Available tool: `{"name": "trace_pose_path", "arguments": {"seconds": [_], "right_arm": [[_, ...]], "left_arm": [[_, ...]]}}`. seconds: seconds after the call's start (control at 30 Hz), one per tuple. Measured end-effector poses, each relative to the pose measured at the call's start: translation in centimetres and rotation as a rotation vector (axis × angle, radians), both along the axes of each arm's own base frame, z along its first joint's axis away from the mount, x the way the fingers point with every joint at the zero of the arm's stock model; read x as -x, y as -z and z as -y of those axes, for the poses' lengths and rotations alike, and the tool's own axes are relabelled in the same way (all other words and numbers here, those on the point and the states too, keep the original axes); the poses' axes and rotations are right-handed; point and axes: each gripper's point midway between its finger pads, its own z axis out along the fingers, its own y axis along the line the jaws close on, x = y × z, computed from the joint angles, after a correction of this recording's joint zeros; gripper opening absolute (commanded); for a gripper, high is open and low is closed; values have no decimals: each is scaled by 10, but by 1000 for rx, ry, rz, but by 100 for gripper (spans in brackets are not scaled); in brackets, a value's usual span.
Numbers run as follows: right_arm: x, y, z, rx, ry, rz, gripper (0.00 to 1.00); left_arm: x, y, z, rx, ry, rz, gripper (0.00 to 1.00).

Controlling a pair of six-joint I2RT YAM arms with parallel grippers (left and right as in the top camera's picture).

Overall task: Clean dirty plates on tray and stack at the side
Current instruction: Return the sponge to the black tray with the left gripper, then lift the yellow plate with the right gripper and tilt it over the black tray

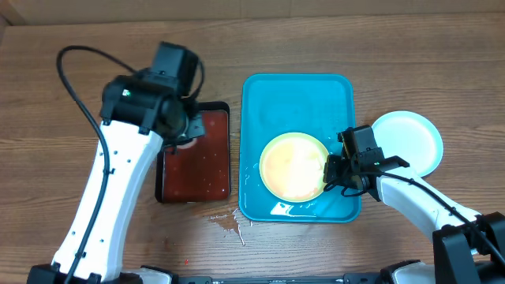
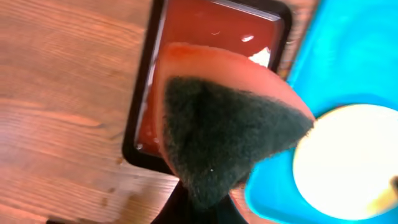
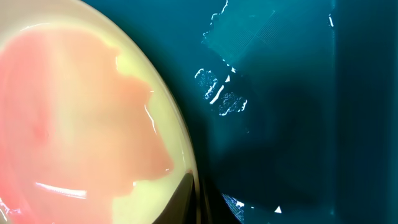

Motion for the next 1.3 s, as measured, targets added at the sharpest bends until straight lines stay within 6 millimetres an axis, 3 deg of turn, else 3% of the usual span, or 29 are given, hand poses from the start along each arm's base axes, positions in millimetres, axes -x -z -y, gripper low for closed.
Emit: {"name": "trace_pose_path", "arguments": {"seconds": [0.1, 0.2, 0.23, 0.3, 0.37, 0.53, 0.63, 0.73, 0.83, 0.87, 0.9, 0.97, 1.1, 1.2, 1.3], "right_arm": [[0, 0, 0, -3, 1, -2, 4], [0, 0, 0, -6, 1, -4, 4], [1, 0, 0, -7, 2, -5, 4], [1, 0, 0, -8, 1, -9, 4], [5, 0, 0, -6, 0, -30, 4], [19, -5, 4, 18, -1, -117, 4], [15, -21, 5, 39, -20, -137, 4], [2, -48, 4, 61, -45, -117, 4], [-19, -87, 0, 94, -79, -51, 4], [-26, -98, -4, 102, -96, -22, 4], [-37, -121, -13, 118, -131, 41, 4], [-46, -145, -28, 148, -177, 119, 4], [-63, -187, -77, 179, -270, 332, 4], [-64, -197, -111, 193, -327, 434, 4], [-65, -189, -148, 217, -381, 493, 4]], "left_arm": [[-1, 46, -4, -14, -4, -57, 4], [1, 105, 0, 2, 5, -104, 6], [5, 124, 1, 9, 7, -122, 22], [12, 146, 2, 16, 10, -143, 34], [15, 158, 4, 31, 9, -148, 40], [21, 156, 2, 47, 9, -179, 52], [22, 144, -3, 64, -13, -198, 58], [12, 117, -10, 101, -42, -180, 67], [-5, 77, -20, 154, -67, -98, 100], [-10, 63, -24, 169, -73, -69, 100], [-19, 37, -31, 195, -87, -3, 100], [-22, 10, -42, 225, -118, 43, 100], [-29, -43, -60, 293, -167, 161, 100], [-25, -67, -61, 322, -155, 205, 100], [-21, -79, -55, 343, -126, 227, 100]]}}
